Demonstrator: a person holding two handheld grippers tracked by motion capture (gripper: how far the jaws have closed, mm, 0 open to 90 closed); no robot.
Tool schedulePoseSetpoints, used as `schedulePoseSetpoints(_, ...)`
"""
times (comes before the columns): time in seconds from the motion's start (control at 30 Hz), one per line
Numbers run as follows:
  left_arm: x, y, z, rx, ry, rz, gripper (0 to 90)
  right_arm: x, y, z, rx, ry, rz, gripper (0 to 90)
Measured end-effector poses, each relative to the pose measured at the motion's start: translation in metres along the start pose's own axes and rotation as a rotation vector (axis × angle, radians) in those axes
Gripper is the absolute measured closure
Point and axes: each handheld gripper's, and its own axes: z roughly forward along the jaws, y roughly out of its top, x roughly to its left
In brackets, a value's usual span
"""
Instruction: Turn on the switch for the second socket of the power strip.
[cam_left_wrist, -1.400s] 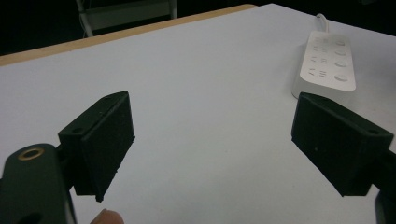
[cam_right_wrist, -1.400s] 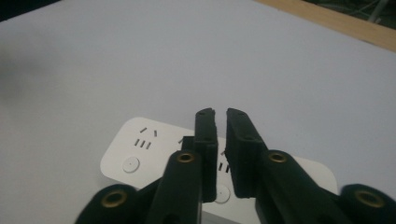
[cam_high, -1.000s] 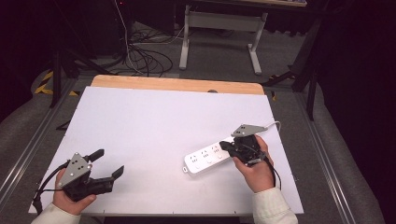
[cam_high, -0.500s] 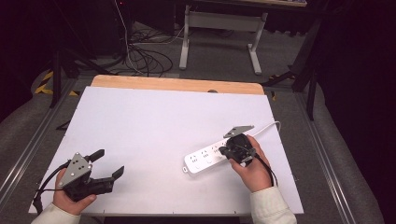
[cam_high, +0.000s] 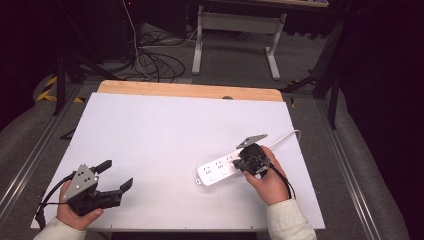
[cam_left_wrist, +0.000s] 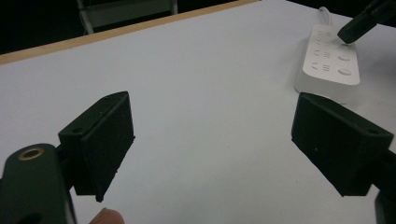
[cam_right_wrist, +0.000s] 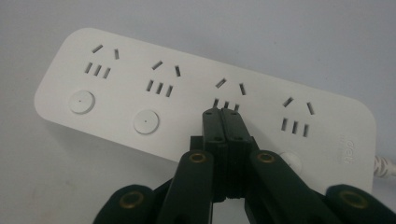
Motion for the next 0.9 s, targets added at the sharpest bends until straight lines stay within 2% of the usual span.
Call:
schedulePoseSetpoints(0.43, 0.0001, 0.0001, -0.0003, 0.0, 0.009, 0.003, 13.7, 0.0015, 0.0001, 0.0019, 0.012, -0.016, -0.004, 90.0)
schedulePoseSetpoints(0.6, -0.0001, 0.0001, -0.0004, 0.0, 0.008, 0.001, 13.7, 0.0047, 0.0, 0.0023, 0.01, -0.043, -0.015, 90.0)
schedulePoseSetpoints(0.9, -0.0003, 0.0, -0.0001, 0.001, 0.008, 0.001, 13.7, 0.0043, -0.0014, 0.0035, 0.009, -0.035, -0.01, 90.0)
